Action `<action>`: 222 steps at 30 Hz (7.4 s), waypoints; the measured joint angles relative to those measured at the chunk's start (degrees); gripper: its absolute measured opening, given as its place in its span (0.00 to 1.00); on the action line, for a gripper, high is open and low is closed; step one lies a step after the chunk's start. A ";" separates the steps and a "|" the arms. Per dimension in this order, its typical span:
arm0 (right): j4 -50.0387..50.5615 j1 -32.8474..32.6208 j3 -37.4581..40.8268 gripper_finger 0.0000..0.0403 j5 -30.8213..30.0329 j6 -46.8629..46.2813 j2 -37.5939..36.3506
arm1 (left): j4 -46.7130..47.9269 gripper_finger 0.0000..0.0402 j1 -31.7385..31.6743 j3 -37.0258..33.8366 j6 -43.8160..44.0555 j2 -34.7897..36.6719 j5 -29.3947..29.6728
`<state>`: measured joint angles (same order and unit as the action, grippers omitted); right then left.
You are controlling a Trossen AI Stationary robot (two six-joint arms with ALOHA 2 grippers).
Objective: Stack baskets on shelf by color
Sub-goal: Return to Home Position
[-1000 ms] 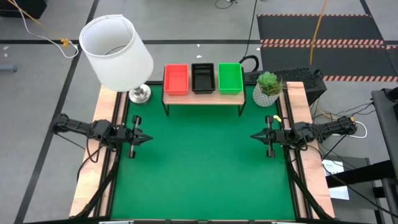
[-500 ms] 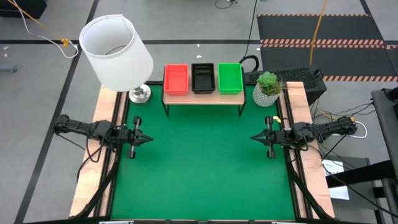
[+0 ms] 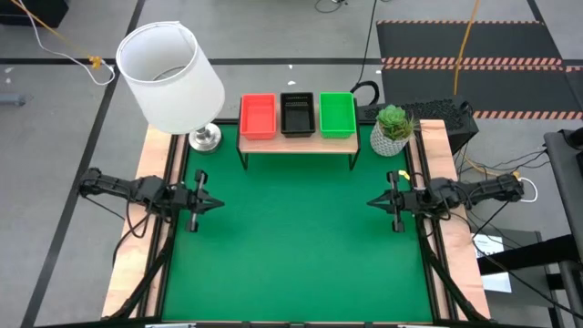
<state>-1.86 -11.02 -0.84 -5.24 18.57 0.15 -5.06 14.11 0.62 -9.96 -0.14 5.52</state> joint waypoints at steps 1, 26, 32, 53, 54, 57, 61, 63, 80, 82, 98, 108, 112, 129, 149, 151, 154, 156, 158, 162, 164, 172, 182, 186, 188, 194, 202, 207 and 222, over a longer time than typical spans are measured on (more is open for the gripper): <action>-0.04 0.74 0.00 0.00 1.09 -0.03 0.00 | -0.54 0.02 0.00 0.00 -0.11 0.00 0.00; 0.18 4.67 0.00 0.00 5.45 -5.73 0.02 | -3.93 0.01 -0.63 0.00 -6.15 0.00 -0.04; 0.10 4.67 0.00 0.00 5.38 -5.73 0.02 | -2.92 0.02 -4.15 0.00 -5.93 0.00 -0.77; -0.04 4.67 0.00 0.00 5.34 -5.73 0.04 | 4.22 0.04 -10.34 0.01 -2.82 0.00 -5.55; -0.04 4.67 0.00 0.00 5.34 -5.73 0.04 | 4.33 0.03 -10.34 0.02 -2.83 0.00 -5.55; -0.04 4.67 -0.01 0.00 5.34 -5.73 0.04 | 4.37 0.01 -10.34 0.02 -2.85 0.00 -5.55; -0.04 4.67 0.00 0.00 5.34 -5.72 0.04 | 4.35 0.02 -10.34 0.02 -3.23 0.00 -5.55; -0.04 4.67 0.00 0.00 5.34 -5.71 0.04 | 4.35 0.04 -10.34 0.02 -3.05 0.00 -5.55; -0.06 4.67 -0.01 0.00 5.34 -5.70 0.04 | 4.37 0.09 -10.34 0.02 -2.90 0.00 -5.53; -0.06 4.67 0.00 0.00 5.34 -5.70 0.04 | 4.37 0.09 -10.34 0.02 -3.06 0.00 -5.51; -0.06 4.66 0.00 0.00 5.34 -5.70 0.04 | 4.39 0.09 -10.34 0.02 -2.94 0.00 -5.49; -0.06 4.65 0.00 0.00 5.34 -5.70 0.04 | 4.41 0.09 -10.32 0.02 -3.14 0.00 -5.49; -0.06 4.64 -0.02 0.00 5.34 -5.70 0.04 | 4.41 0.09 -10.33 0.02 -2.83 0.00 -5.49; -0.06 4.64 -0.02 0.00 5.34 -5.70 0.04 | 4.41 0.09 -10.32 0.02 -3.03 0.00 -5.46; -0.07 4.65 0.00 0.00 5.34 -5.70 0.04 | 4.41 0.09 -10.32 0.00 -2.95 0.00 -5.46; -0.07 4.65 -0.01 0.00 5.34 -5.70 0.04 | 4.41 0.09 -10.33 0.00 -3.08 0.00 -5.46; -0.06 4.67 0.00 0.00 5.34 -5.70 0.02 | 4.41 0.09 -10.32 0.00 -3.02 -0.02 -5.46; -0.08 4.64 0.00 0.00 5.34 -5.68 0.04 | 4.41 0.09 -10.32 0.00 -2.96 0.00 -5.46; -0.08 4.64 -0.02 0.00 5.34 -5.70 0.04 | 4.41 0.09 -10.32 0.00 -3.12 -0.01 -5.46; -0.07 4.66 -0.01 0.00 5.34 -5.70 0.03 | 4.41 0.09 -10.33 0.00 -2.96 0.00 -5.46; -0.07 4.64 -0.01 0.00 5.34 -5.70 0.03 | 4.41 0.09 -10.32 0.00 -3.05 0.00 -5.46; -0.07 4.65 -0.02 0.00 5.34 -5.70 0.02 | 4.41 0.09 -10.32 0.00 -3.18 -0.02 -5.46; -0.08 4.64 -0.01 0.00 5.35 -5.70 0.02 | 4.41 0.09 -10.32 0.00 -2.99 -0.01 -5.46; -0.06 4.64 -0.02 0.00 5.34 -5.70 0.02 | 4.41 0.09 -10.34 0.00 -3.14 0.00 -5.46; -0.07 4.65 -0.01 0.00 5.35 -5.70 0.02 | 4.41 0.09 -10.32 0.00 -3.07 -0.02 -5.46; -0.08 4.64 -0.01 0.00 5.34 -5.70 0.03 | 4.41 0.09 -10.34 0.00 -3.18 -0.02 -5.46; -0.08 4.65 0.00 0.00 5.34 -5.70 0.03 | 4.41 0.09 -10.32 0.00 -3.10 -0.02 -5.46; -0.08 4.65 -0.01 0.00 5.34 -5.70 0.02 | 4.41 0.09 -10.32 0.00 -3.12 -0.02 -5.46; -0.06 4.65 -0.02 0.00 5.34 -5.70 0.02 | 4.41 0.09 -10.32 0.00 -3.13 -0.01 -5.46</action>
<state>-1.92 -6.36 -0.86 0.10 12.86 0.16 -0.64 3.79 0.62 -13.09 -0.15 0.05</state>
